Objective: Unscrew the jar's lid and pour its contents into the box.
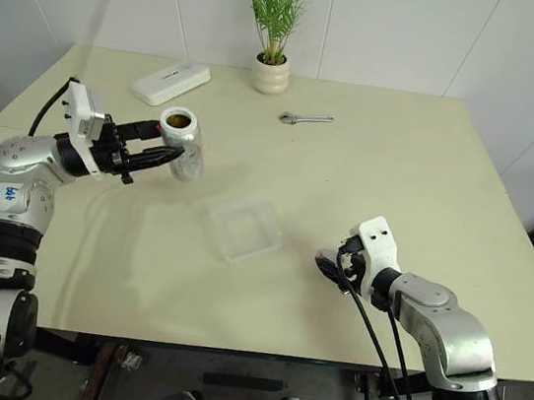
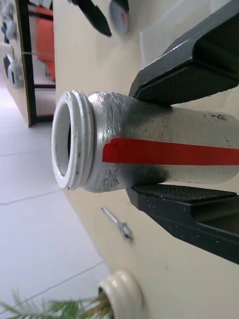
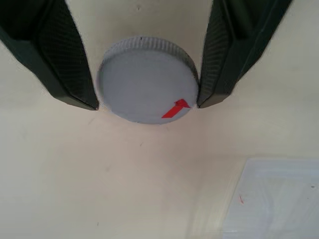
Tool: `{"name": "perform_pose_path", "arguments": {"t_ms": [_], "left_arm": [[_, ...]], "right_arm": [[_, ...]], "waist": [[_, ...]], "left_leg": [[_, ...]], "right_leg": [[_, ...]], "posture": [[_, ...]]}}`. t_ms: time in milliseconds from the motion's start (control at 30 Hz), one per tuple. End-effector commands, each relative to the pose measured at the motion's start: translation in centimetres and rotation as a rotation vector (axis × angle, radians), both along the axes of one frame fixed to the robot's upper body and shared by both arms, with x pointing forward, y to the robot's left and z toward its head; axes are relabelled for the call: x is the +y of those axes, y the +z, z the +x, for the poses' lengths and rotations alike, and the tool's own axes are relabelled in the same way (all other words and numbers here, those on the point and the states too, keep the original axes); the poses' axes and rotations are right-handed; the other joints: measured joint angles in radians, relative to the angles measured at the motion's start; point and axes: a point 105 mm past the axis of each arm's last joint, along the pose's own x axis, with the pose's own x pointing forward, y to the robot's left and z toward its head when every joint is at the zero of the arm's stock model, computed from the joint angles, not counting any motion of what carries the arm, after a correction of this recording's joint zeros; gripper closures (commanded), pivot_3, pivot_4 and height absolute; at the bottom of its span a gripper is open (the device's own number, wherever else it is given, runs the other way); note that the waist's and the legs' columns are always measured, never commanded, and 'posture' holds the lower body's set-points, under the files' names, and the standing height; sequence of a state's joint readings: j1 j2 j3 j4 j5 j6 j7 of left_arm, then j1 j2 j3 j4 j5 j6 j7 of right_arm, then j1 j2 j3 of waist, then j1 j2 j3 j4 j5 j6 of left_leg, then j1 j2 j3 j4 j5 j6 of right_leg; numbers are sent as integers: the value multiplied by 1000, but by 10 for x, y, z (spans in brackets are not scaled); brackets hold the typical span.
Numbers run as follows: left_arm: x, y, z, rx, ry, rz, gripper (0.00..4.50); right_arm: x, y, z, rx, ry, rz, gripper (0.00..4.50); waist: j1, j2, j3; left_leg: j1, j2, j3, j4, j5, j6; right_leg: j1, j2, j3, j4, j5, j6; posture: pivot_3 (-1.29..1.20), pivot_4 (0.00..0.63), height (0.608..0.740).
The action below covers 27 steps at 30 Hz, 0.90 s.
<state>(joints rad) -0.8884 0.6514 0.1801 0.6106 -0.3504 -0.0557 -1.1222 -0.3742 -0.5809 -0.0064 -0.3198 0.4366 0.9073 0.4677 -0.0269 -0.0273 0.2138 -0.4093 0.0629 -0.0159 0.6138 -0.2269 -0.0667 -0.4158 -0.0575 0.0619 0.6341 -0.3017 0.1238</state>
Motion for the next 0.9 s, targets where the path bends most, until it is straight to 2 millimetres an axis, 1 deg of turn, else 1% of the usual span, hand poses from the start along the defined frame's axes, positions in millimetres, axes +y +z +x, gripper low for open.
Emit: {"name": "perform_pose_path", "arguments": {"t_ms": [33, 167, 233, 300, 333, 400, 433, 467, 533, 600, 700, 800, 900], "left_arm": [[-2, 12, 4, -79, 19, 61, 2557], [-7, 14, 7, -111, 13, 89, 2557], [-11, 15, 7, -146, -4, 134, 2557], [-17, 9, 6, -163, -33, 223, 2557], [-18, 7, 6, -165, -40, 245, 2557], [-25, 6, 5, -227, -66, 324, 2557], [-30, 4, 5, -265, -81, 379, 2557], [-32, 2, 4, -291, -92, 415, 2557], [-36, 0, 4, -325, -106, 455, 2557], [-46, -4, 0, -418, -156, 543, 2557], [-55, -13, -5, -532, -215, 675, 2557], [-68, -12, -7, -682, -242, 764, 2557], [-80, -11, -12, -857, -284, 898, 2557]], "right_arm": [[-4, 12, -4, -59, 10, -5, 40], [-6, 17, -8, -72, 25, -17, 0], [-9, 30, -17, -113, 66, -23, 0], [-6, 48, -31, -118, 147, 73, 0], [-5, 52, -35, -115, 167, 101, 0], [2, 69, -63, -168, 342, 93, 0], [4, 73, -77, -169, 412, 91, 0], [4, 76, -86, -165, 455, 90, 0], [3, 77, -95, -146, 491, 98, 0], [1, 78, -102, -147, 528, 83, 0], [1, 80, -107, -146, 560, 65, 0], [-1, 83, -103, -156, 546, 61, 0], [0, 82, -99, -168, 534, 61, 0]], "waist": [[0, 0, 0], [-1, 0, 0], [1, 0, 0], [2, 0, 0], [1, 0, 0], [2, 0, 0], [3, 0, 0], [4, 0, 0], [1, 0, 0], [1, 0, 0], [0, 0, 0], [1, 0, 0], [4, -1, 0]], "left_leg": [[0, 0, 0, 0, 0, 0], [0, 0, 0, 0, 0, 0], [0, 0, 0, 0, 0, 0], [-1, 0, 0, 0, 0, 0], [-1, 0, 0, 0, 0, 0], [0, 0, 0, 0, 0, 0], [0, 0, 0, 0, 0, 0], [0, 0, 0, -1, 0, 0], [0, 0, 0, -1, -1, -1], [0, 0, 1, 0, -1, -1], [1, 0, 1, 1, -1, -1], [1, 0, 1, 2, -1, -1], [0, 0, 1, 2, -1, -1]], "right_leg": [[0, 0, 0, 0, 0, 0], [0, 0, 0, -1, 0, 0], [0, 0, 0, -1, 0, 0], [0, 0, 0, -1, 0, 0], [1, 0, 0, -2, 0, 1], [1, 0, 0, -3, 1, 1], [1, 0, 0, -3, 1, 1], [2, 0, 0, -4, 1, 1], [3, 0, 0, -6, 1, 2], [4, 0, 0, -6, 2, 3], [4, 0, 1, -7, 2, 3], [4, 0, 1, -6, 3, 3], [4, 0, 1, -7, 3, 3]], "posture": [[0, 150, 740], [0, 150, 740], [0, 150, 740], [0, 150, 740], [0, 150, 740], [0, 150, 740], [0, 150, 740], [0, 150, 740], [0, 150, 740], [0, 150, 740], [0, 150, 740], [0, 150, 740], [0, 150, 740]]}}
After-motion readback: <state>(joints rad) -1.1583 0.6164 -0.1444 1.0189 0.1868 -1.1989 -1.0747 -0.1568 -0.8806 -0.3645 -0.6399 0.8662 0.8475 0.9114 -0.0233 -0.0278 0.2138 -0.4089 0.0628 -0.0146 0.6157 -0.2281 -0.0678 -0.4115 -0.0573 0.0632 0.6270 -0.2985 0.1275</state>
